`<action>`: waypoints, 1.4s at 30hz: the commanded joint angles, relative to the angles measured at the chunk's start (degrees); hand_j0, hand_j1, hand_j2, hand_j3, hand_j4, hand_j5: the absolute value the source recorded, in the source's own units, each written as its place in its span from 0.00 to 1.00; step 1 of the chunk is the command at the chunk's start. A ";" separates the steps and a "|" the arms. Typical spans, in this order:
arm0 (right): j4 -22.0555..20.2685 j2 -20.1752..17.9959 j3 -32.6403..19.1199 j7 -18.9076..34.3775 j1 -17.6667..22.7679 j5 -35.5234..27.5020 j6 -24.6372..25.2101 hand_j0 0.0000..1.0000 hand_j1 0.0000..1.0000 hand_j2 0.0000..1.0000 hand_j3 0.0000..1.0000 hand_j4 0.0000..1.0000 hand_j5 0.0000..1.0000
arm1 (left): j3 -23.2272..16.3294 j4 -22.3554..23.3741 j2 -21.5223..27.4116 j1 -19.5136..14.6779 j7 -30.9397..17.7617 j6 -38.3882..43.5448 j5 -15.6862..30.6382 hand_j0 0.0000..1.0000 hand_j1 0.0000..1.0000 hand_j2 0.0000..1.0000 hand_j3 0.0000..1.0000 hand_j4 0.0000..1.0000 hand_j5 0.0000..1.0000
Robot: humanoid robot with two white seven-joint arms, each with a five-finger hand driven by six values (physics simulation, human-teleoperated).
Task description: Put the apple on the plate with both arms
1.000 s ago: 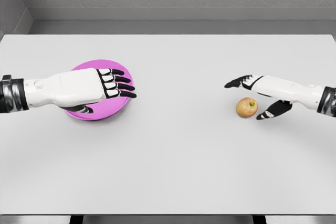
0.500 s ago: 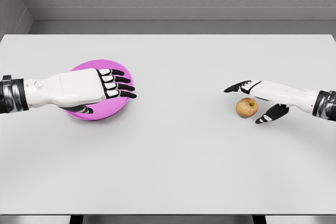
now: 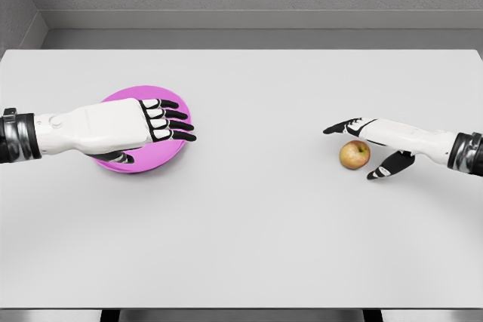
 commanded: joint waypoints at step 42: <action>2.86 0.75 1.04 -0.02 -1.67 -0.18 0.15 0.62 0.62 0.62 0.62 0.62 0.62 | 0.05 0.00 0.05 0.00 0.03 0.05 0.36 1.00 1.00 1.00 1.00 1.00 1.00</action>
